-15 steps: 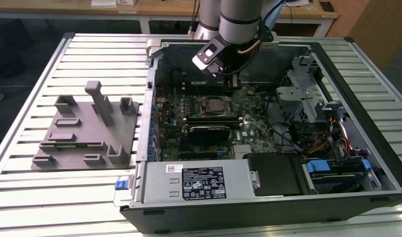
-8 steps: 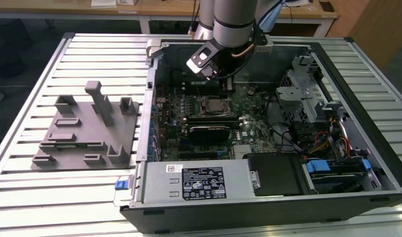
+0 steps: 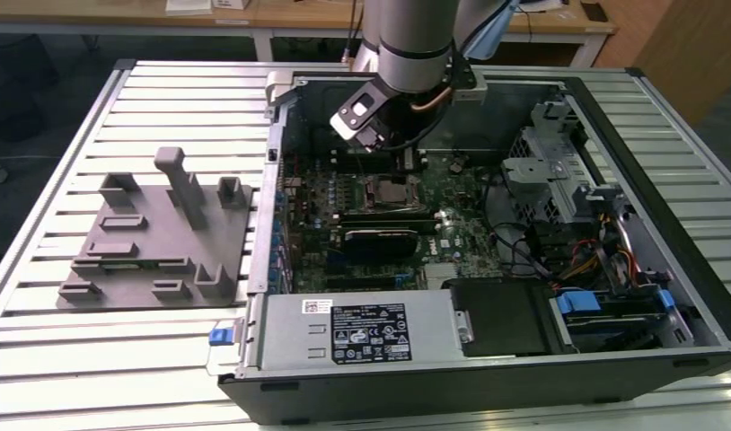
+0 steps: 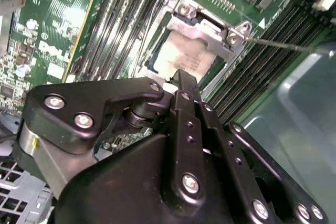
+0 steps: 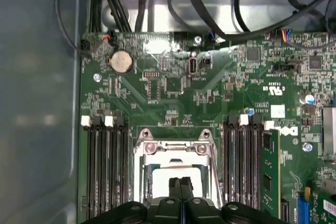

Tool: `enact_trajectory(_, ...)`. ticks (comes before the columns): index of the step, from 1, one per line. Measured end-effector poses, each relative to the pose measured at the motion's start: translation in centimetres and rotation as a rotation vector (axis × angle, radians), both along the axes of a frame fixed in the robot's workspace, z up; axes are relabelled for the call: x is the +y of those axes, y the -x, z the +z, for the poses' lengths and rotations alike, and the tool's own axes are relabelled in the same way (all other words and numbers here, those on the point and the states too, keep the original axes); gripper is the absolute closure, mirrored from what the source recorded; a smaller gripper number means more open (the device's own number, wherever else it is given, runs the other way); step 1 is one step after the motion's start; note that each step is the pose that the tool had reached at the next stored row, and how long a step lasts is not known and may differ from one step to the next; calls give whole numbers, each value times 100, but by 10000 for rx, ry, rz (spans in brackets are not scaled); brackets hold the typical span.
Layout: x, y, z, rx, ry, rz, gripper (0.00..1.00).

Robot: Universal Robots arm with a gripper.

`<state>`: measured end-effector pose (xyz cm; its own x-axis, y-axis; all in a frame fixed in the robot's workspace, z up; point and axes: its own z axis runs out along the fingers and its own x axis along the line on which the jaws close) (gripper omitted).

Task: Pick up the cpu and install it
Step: 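Close the cpu cover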

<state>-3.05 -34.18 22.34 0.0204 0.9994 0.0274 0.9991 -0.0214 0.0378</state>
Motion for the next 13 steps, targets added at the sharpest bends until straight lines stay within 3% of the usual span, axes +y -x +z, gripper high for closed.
enact_trajectory(9, -2, 32, -20, 1, 6, 52, 89)
enact_trajectory(13, -2, 32, -24, 1, 19, 742, 89)
